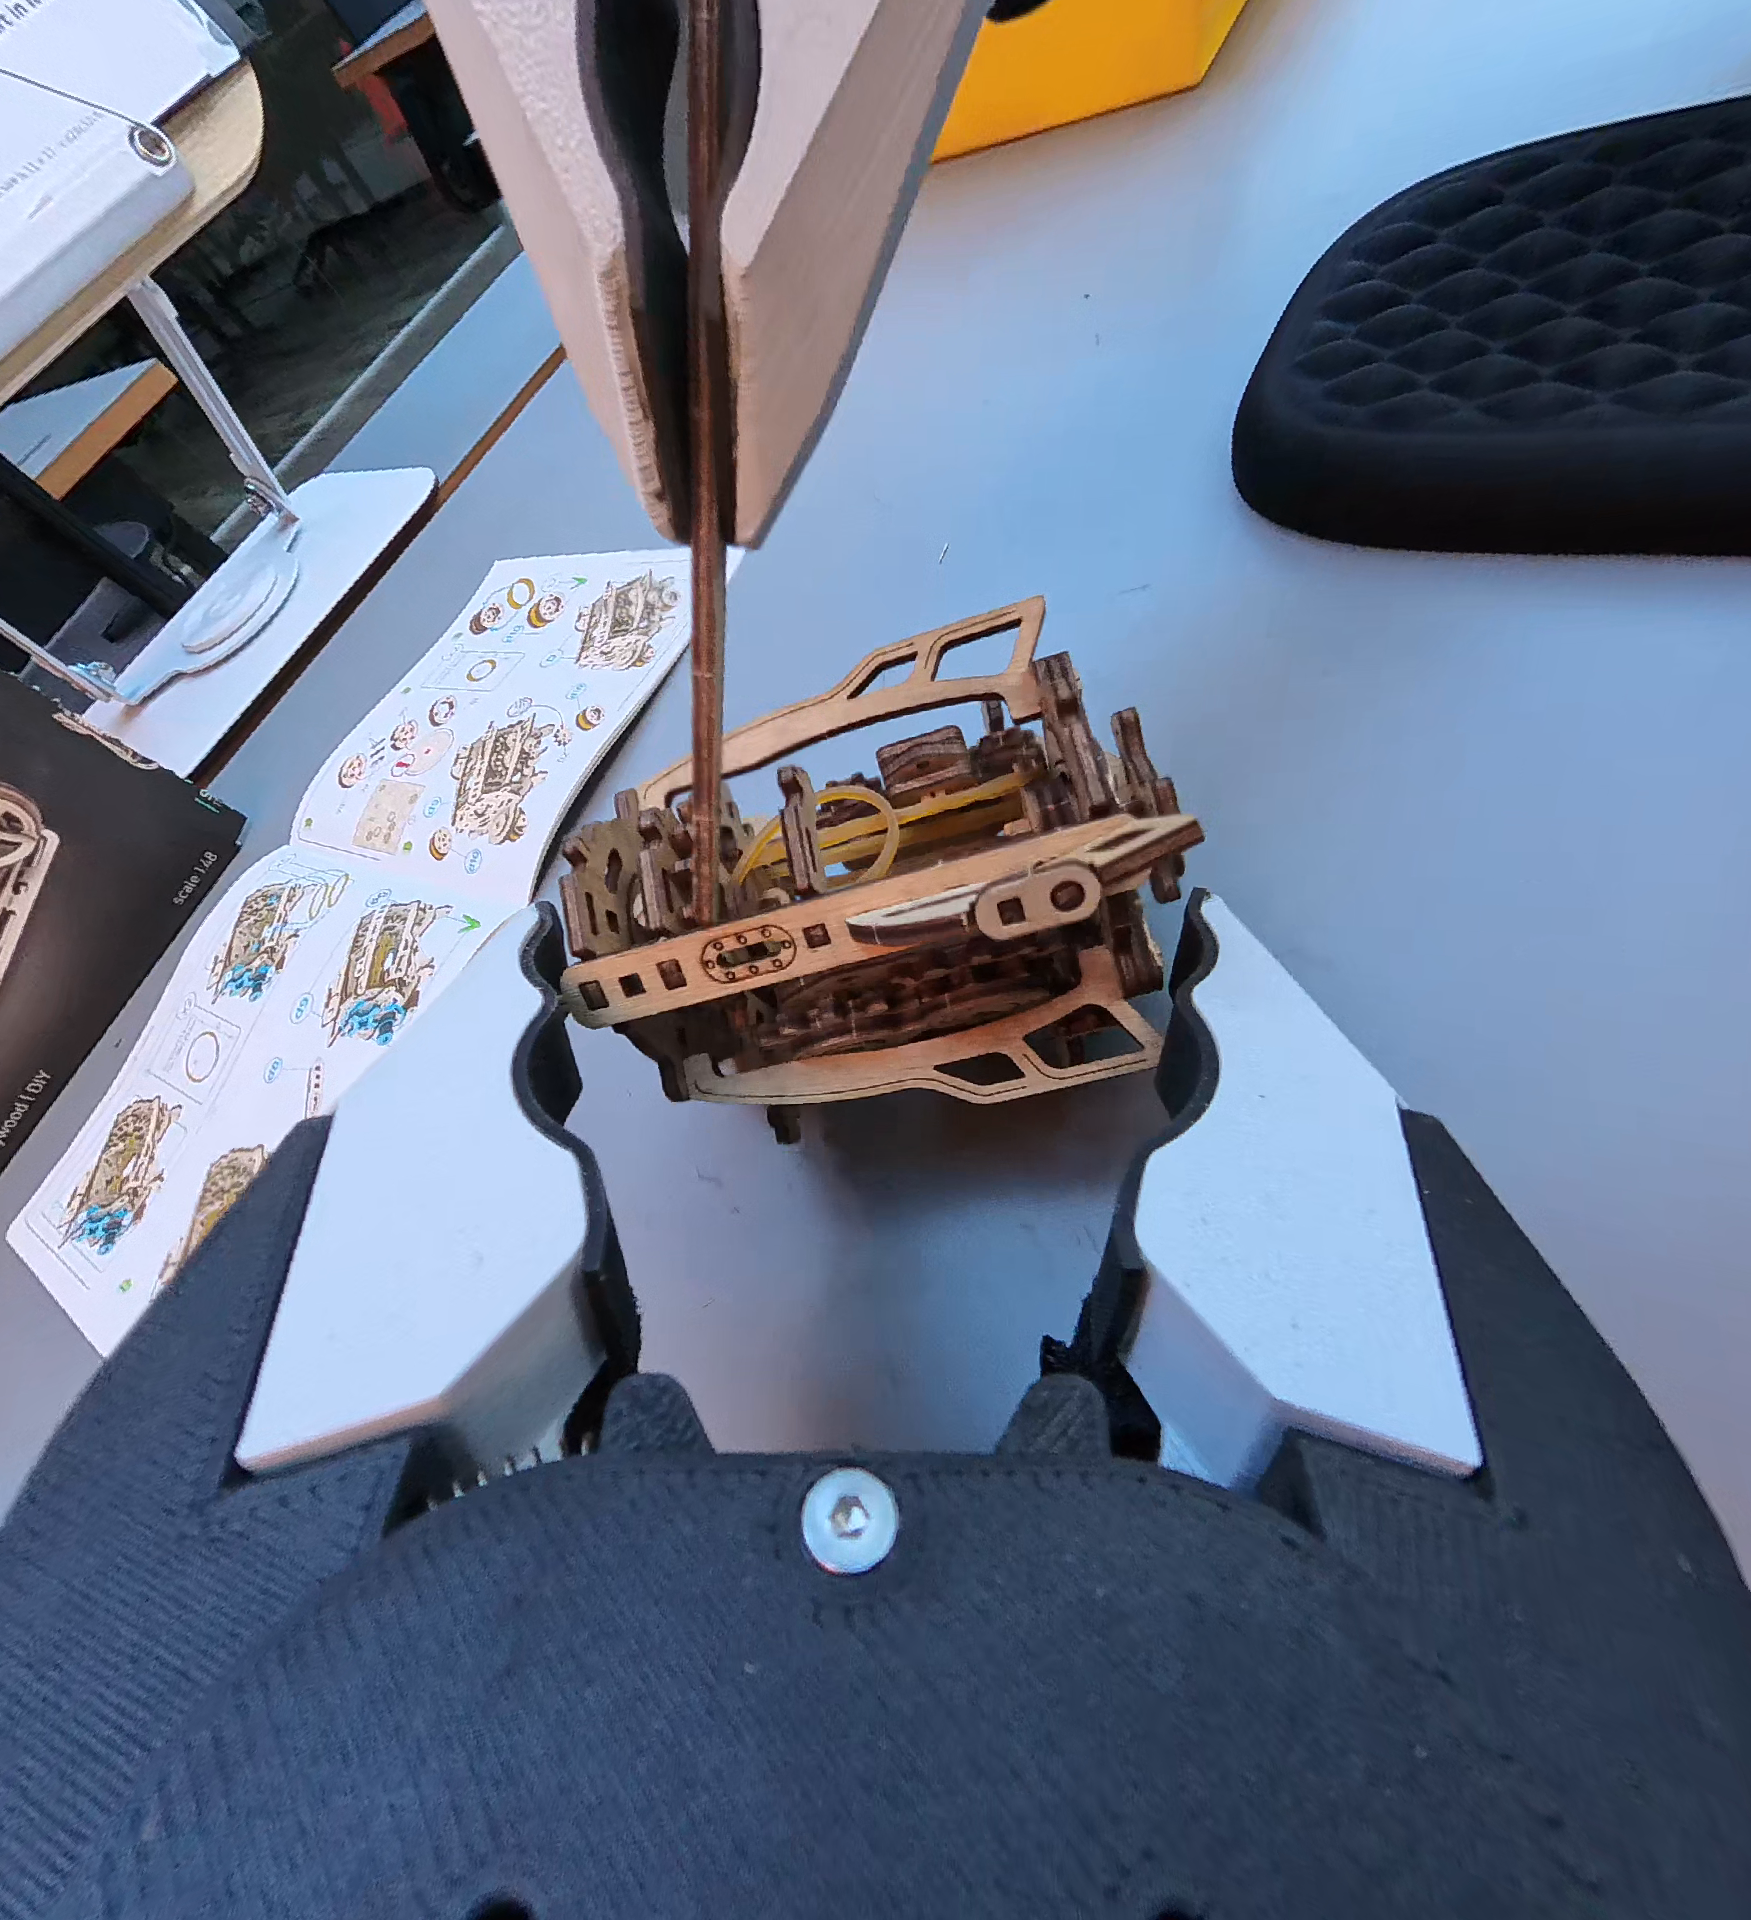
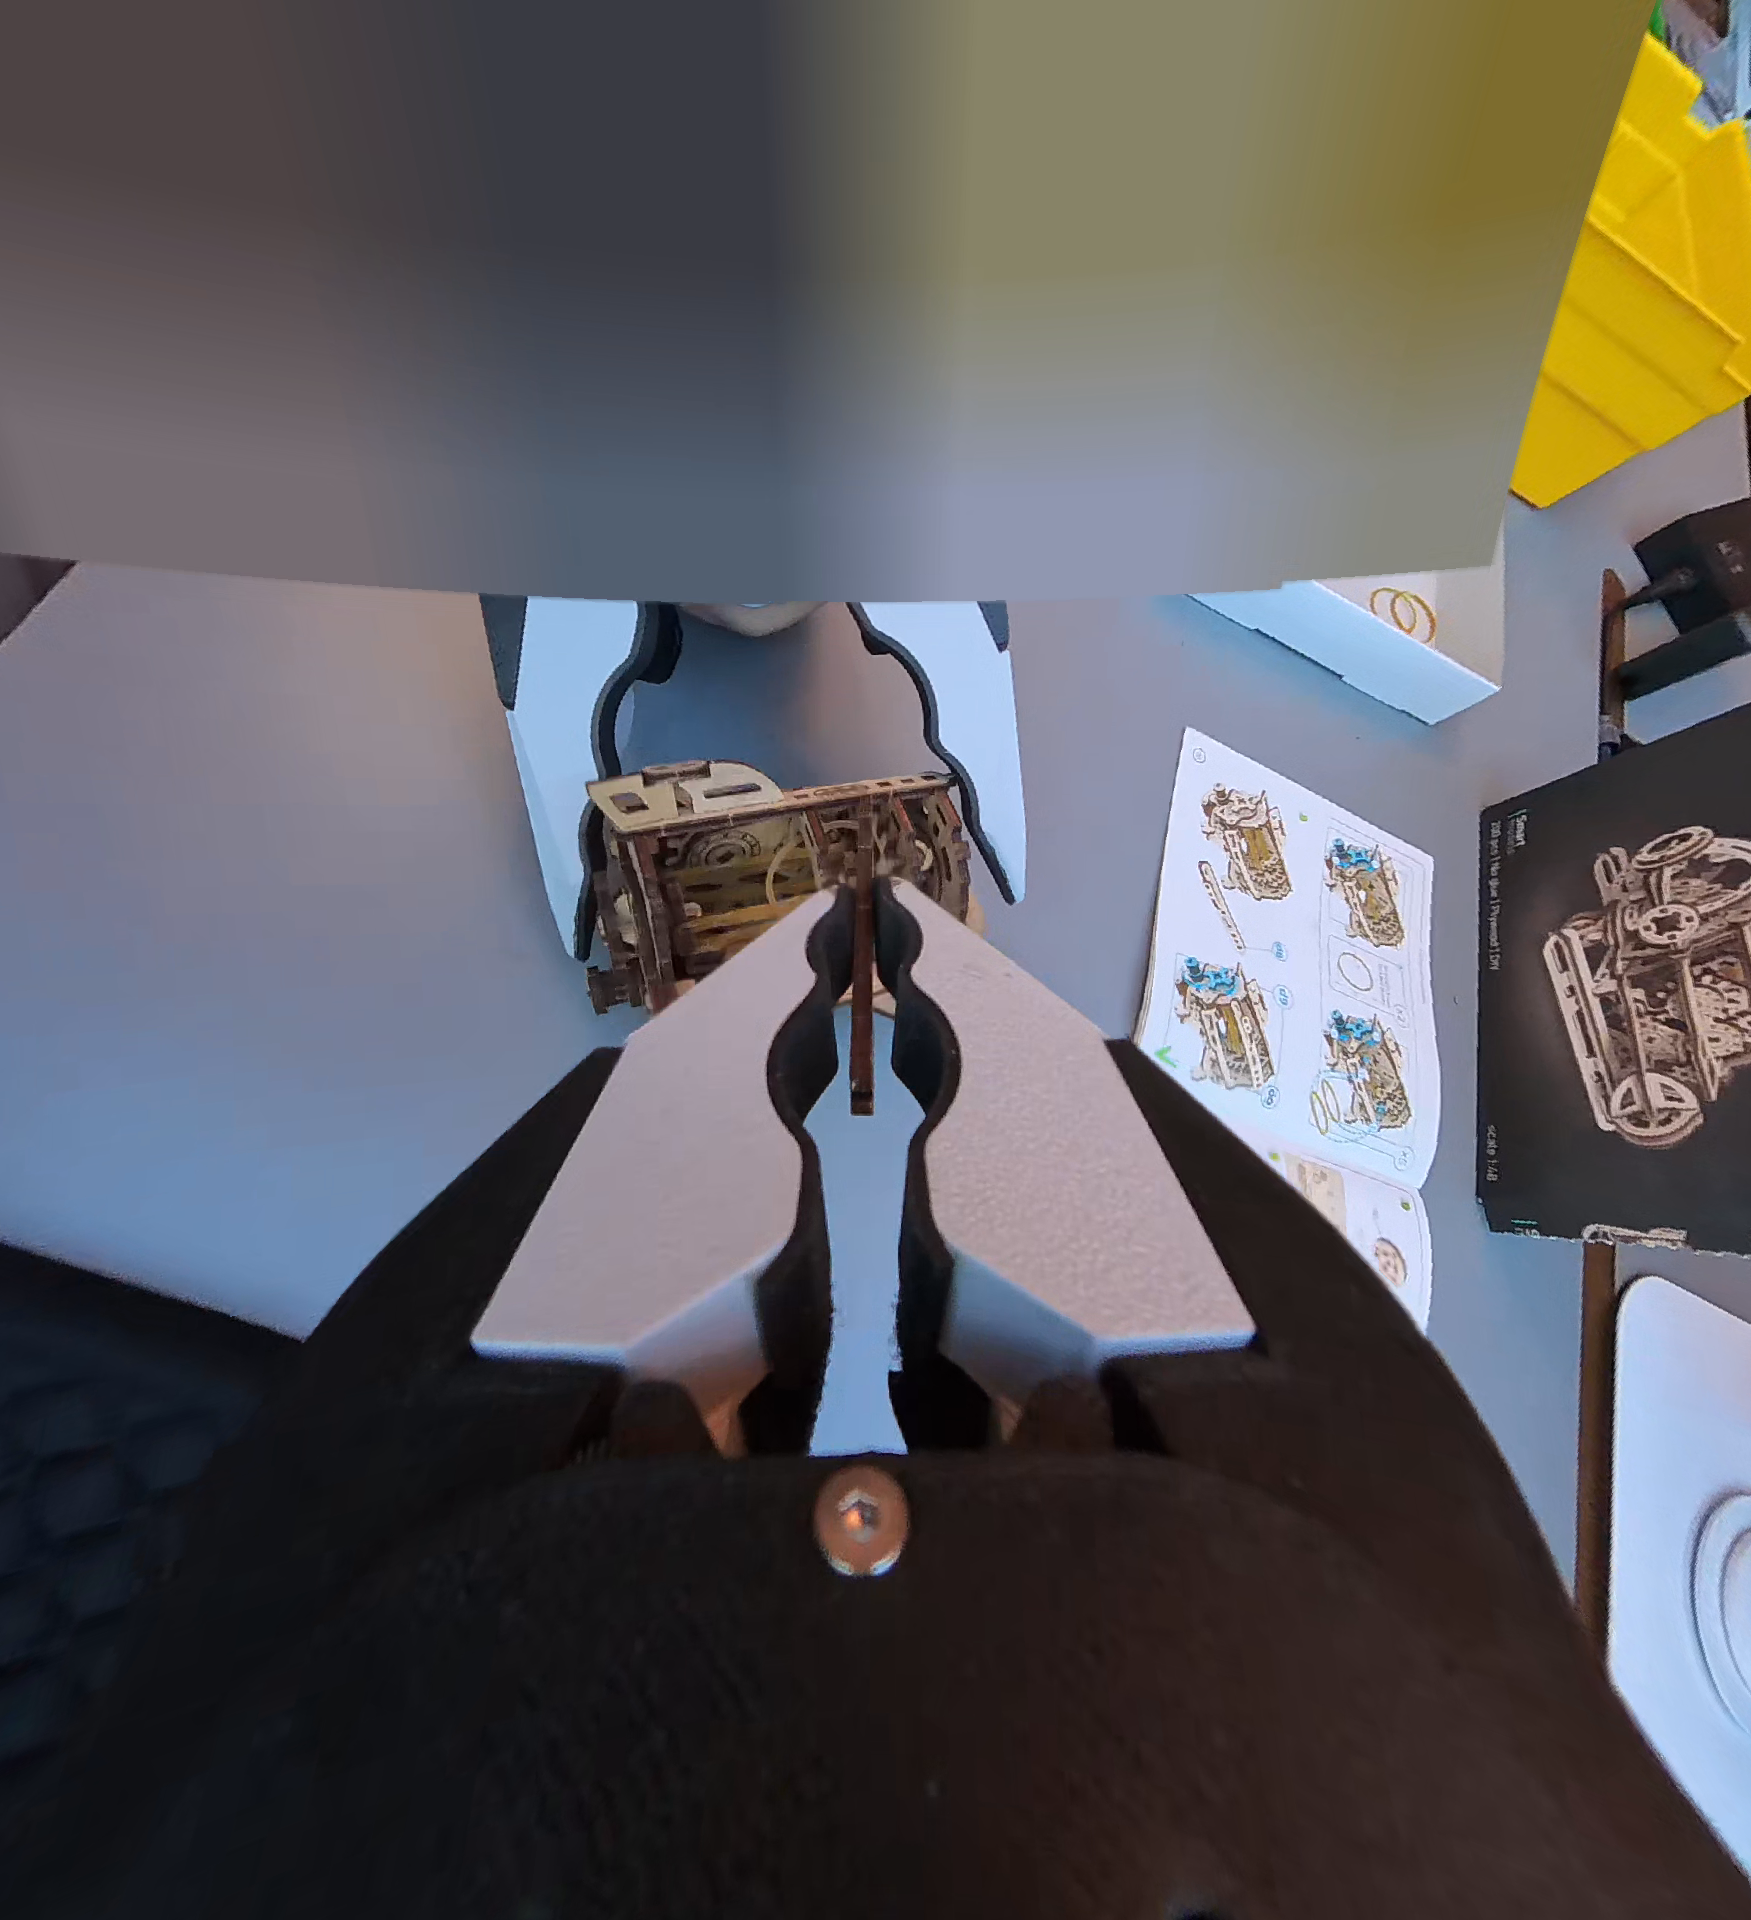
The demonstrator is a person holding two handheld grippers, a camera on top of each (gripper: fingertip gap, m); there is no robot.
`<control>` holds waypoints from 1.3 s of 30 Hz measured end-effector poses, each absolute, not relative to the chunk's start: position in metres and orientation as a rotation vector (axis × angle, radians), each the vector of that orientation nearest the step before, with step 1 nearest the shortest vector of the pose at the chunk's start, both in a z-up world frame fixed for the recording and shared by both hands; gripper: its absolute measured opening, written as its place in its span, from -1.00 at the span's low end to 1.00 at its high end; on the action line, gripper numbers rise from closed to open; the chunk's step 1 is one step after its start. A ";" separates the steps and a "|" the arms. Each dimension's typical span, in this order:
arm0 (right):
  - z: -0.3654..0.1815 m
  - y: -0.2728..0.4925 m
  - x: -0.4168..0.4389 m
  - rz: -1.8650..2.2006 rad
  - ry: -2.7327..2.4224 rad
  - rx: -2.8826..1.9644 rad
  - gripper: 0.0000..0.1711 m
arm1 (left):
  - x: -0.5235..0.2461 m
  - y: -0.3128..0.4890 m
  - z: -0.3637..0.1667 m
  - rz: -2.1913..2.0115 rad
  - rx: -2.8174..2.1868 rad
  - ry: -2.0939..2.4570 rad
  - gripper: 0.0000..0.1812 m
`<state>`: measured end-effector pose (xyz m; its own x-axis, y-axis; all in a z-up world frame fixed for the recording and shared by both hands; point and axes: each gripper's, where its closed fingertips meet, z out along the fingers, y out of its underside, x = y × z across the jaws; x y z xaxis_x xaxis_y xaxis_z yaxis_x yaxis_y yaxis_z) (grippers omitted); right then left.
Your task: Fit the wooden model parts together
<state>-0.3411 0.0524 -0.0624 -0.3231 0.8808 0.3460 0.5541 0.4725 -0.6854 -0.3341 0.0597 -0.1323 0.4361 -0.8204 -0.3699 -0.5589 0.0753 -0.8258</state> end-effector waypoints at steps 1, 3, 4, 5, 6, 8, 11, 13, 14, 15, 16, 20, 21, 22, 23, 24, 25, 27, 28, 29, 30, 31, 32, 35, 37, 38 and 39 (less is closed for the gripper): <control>-0.065 0.054 -0.340 0.585 -2.020 -1.196 -0.98 | -0.334 0.060 -0.134 -0.291 -1.602 1.245 0.26; -0.067 0.055 -0.339 0.581 -2.029 -1.190 -0.98 | -0.334 0.061 -0.136 -0.268 -1.602 1.261 0.26; -0.068 0.054 -0.338 0.573 -2.039 -1.182 -0.98 | -0.333 0.061 -0.137 -0.257 -1.597 1.270 0.26; -0.068 0.054 -0.337 0.559 -2.048 -1.166 -0.98 | -0.333 0.061 -0.137 -0.255 -1.590 1.273 0.26; -0.068 0.054 -0.337 0.543 -2.053 -1.145 -0.98 | -0.332 0.060 -0.136 -0.256 -1.586 1.274 0.26; -0.069 0.054 -0.336 0.496 -2.068 -1.113 -0.98 | -0.332 0.061 -0.136 -0.261 -1.588 1.274 0.26; -0.071 0.055 -0.335 0.431 -2.099 -1.076 -0.98 | -0.331 0.062 -0.136 -0.276 -1.587 1.273 0.25; -0.072 0.056 -0.335 0.393 -2.119 -1.054 -0.99 | -0.330 0.062 -0.134 -0.293 -1.588 1.268 0.23; -0.071 0.056 -0.335 0.381 -2.128 -1.039 -0.99 | -0.330 0.062 -0.134 -0.303 -1.590 1.268 0.23; -0.071 0.057 -0.335 0.359 -2.140 -1.029 -0.98 | -0.329 0.062 -0.134 -0.311 -1.593 1.269 0.23; -0.072 0.057 -0.335 0.341 -2.152 -1.023 -0.98 | -0.329 0.062 -0.134 -0.318 -1.595 1.272 0.24; -0.071 0.057 -0.335 0.297 -2.194 -0.992 -0.98 | -0.328 0.062 -0.135 -0.342 -1.603 1.281 0.23; -0.071 0.057 -0.335 0.292 -2.212 -0.985 -0.98 | -0.328 0.061 -0.135 -0.348 -1.603 1.285 0.23; -0.072 0.057 -0.335 0.280 -2.241 -0.989 -0.98 | -0.327 0.061 -0.135 -0.351 -1.604 1.289 0.23; -0.072 0.058 -0.335 0.267 -2.266 -0.991 -0.98 | -0.327 0.061 -0.135 -0.352 -1.606 1.291 0.23; -0.071 0.058 -0.336 0.273 -2.293 -0.998 -0.98 | -0.327 0.061 -0.135 -0.353 -1.606 1.294 0.23; -0.071 0.058 -0.336 0.279 -2.331 -1.030 -0.98 | -0.327 0.061 -0.135 -0.352 -1.605 1.298 0.23; -0.072 0.060 -0.336 0.268 -2.411 -1.073 -0.98 | -0.326 0.061 -0.135 -0.347 -1.601 1.304 0.23; -0.073 0.059 -0.336 0.259 -2.461 -1.096 -0.98 | -0.326 0.060 -0.135 -0.345 -1.597 1.309 0.23; -0.073 0.060 -0.337 0.235 -2.496 -1.111 -0.98 | -0.326 0.060 -0.135 -0.341 -1.595 1.311 0.23; -0.073 0.059 -0.339 0.228 -2.526 -1.116 -0.99 | -0.326 0.060 -0.135 -0.340 -1.596 1.310 0.23; -0.073 0.058 -0.339 0.212 -2.561 -1.123 -0.99 | -0.326 0.060 -0.135 -0.342 -1.595 1.309 0.23; -0.073 0.058 -0.338 0.176 -2.593 -1.128 -0.99 | -0.326 0.060 -0.135 -0.341 -1.594 1.309 0.23; -0.065 0.054 -0.343 0.187 -2.614 -1.124 -0.99 | -0.326 0.060 -0.135 -0.342 -1.594 1.307 0.23; -0.059 0.052 -0.347 0.217 -2.597 -1.118 -0.99 | -0.326 0.060 -0.135 -0.344 -1.597 1.305 0.23; -0.058 0.054 -0.347 0.192 -2.588 -1.109 -0.99 | -0.327 0.060 -0.135 -0.347 -1.599 1.304 0.23; -0.058 0.055 -0.348 0.171 -2.578 -1.082 -0.99 | -0.327 0.060 -0.135 -0.351 -1.601 1.302 0.23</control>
